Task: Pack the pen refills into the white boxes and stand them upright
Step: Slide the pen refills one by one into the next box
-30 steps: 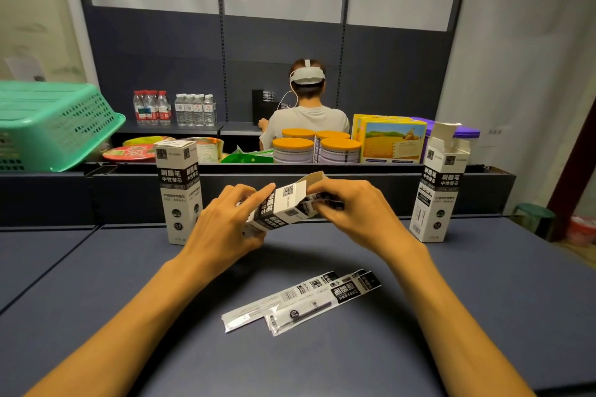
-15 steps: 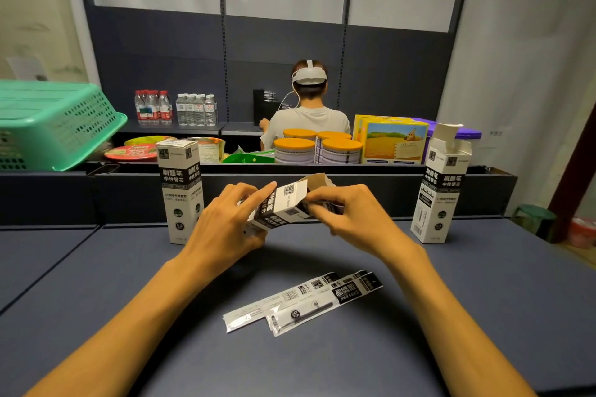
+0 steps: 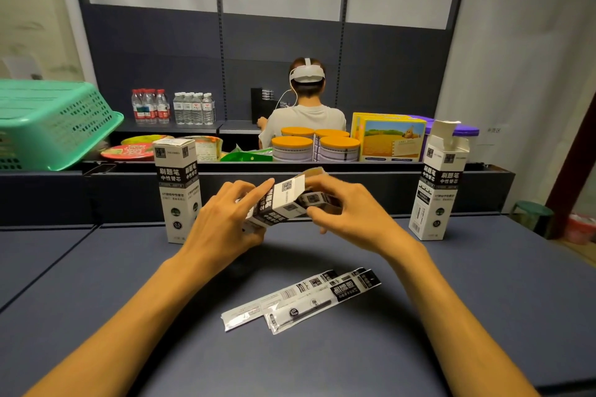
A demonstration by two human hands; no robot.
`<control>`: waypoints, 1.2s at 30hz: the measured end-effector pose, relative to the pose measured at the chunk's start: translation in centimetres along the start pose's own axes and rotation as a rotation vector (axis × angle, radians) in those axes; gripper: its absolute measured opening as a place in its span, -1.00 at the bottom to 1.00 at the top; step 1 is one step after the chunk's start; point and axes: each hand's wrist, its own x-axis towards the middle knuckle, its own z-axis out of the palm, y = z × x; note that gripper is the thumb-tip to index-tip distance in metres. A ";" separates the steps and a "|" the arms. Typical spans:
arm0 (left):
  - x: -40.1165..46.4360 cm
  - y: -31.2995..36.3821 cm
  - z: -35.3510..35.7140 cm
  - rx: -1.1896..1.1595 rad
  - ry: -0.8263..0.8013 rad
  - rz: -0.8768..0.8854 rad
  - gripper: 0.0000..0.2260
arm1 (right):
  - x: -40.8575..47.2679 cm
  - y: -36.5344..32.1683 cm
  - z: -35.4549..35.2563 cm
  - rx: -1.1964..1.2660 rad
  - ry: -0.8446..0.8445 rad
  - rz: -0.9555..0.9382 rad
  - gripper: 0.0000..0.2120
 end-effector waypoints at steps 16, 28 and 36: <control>-0.1 -0.4 -0.1 0.014 -0.001 -0.040 -0.20 | 0.1 0.0 -0.2 0.166 0.120 0.103 -0.92; -0.2 -0.3 0.0 -0.001 -0.004 -0.028 -0.17 | 0.1 0.0 0.6 0.213 0.068 0.106 -0.86; -0.1 0.0 -0.1 0.016 0.007 0.008 -0.16 | 0.0 -0.4 1.2 0.200 -0.092 0.088 -0.77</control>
